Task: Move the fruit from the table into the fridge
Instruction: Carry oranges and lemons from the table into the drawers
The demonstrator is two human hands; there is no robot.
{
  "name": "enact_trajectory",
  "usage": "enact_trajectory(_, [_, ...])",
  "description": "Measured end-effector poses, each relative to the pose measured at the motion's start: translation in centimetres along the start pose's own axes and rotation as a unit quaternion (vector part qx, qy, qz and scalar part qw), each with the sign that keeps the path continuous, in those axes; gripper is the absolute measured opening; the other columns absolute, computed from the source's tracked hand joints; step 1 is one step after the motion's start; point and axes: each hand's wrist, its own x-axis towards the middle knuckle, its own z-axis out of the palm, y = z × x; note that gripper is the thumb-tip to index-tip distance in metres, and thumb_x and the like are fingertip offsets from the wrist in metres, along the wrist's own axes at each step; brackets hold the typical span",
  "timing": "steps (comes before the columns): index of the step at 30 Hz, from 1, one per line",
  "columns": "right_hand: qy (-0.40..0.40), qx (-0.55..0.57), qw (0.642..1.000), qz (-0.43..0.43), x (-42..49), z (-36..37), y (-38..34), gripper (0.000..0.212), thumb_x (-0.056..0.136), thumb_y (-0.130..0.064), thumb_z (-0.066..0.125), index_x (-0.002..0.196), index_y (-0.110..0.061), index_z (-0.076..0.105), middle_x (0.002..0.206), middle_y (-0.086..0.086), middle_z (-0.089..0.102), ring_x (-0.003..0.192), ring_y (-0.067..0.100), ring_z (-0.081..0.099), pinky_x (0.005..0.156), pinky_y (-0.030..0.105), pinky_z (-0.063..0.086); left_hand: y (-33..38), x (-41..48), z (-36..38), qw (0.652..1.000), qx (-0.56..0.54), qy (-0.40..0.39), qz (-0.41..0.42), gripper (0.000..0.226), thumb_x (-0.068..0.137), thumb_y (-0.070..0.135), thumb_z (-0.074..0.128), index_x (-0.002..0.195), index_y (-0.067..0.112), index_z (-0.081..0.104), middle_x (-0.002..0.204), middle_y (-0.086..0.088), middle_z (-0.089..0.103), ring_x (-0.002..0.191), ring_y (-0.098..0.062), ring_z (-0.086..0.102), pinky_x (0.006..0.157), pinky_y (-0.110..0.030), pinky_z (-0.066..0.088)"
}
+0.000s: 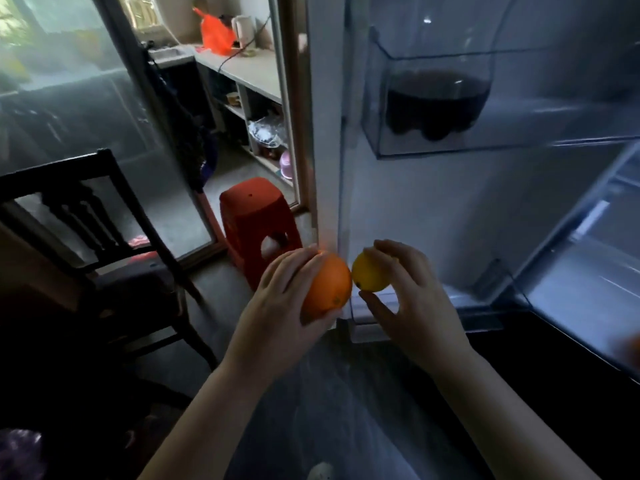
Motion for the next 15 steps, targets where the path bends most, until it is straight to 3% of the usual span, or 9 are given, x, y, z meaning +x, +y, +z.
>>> enact_trajectory(5, [0.04,-0.025,0.997,0.054,-1.7,-2.1,2.7,0.061,0.077,-0.026,0.075,0.131,-0.016,0.049,0.136,0.006,0.047,0.121,0.023,0.045,0.093,0.028,0.04,2.2,2.9,2.3,0.995,-0.051,-0.018,0.08,0.078,0.073,0.044,0.074,0.139,0.023,0.036,0.141,0.007,0.035,0.127,-0.008,0.028,0.098,-0.02,0.022])
enact_trajectory(8, [0.057,-0.049,0.994,0.084,-3.2,-3.7,4.2,0.059,0.077,-0.026,0.075,0.129,-0.015,0.05,0.133,0.008,0.049,0.12,0.027,0.047,0.092,0.032,0.043,4.2,4.3,3.7,0.989,-0.088,-0.04,0.109,0.075,0.075,0.047,0.069,0.139,0.025,0.035,0.141,0.01,0.034,0.126,0.001,0.022,0.096,-0.014,0.019])
enact_trajectory(12, [0.083,-0.064,0.988,0.112,-6.0,-6.3,6.5,0.053,0.08,-0.024,0.072,0.127,-0.011,0.052,0.132,0.01,0.05,0.12,0.03,0.049,0.095,0.04,0.047,7.7,5.3,5.8,0.978,-0.116,-0.059,0.162,0.068,0.078,0.054,0.055,0.137,0.024,0.038,0.139,0.01,0.034,0.127,-0.004,0.031,0.096,-0.016,0.026])
enact_trajectory(15, [0.1,-0.075,0.983,0.134,-8.5,-8.8,8.3,0.052,0.081,-0.023,0.073,0.127,-0.01,0.053,0.134,0.008,0.049,0.123,0.026,0.047,0.099,0.034,0.042,11.1,5.7,7.4,0.971,-0.144,-0.067,0.181,0.068,0.077,0.054,0.057,0.137,0.026,0.038,0.139,0.011,0.036,0.126,-0.006,0.034,0.099,-0.012,0.028])
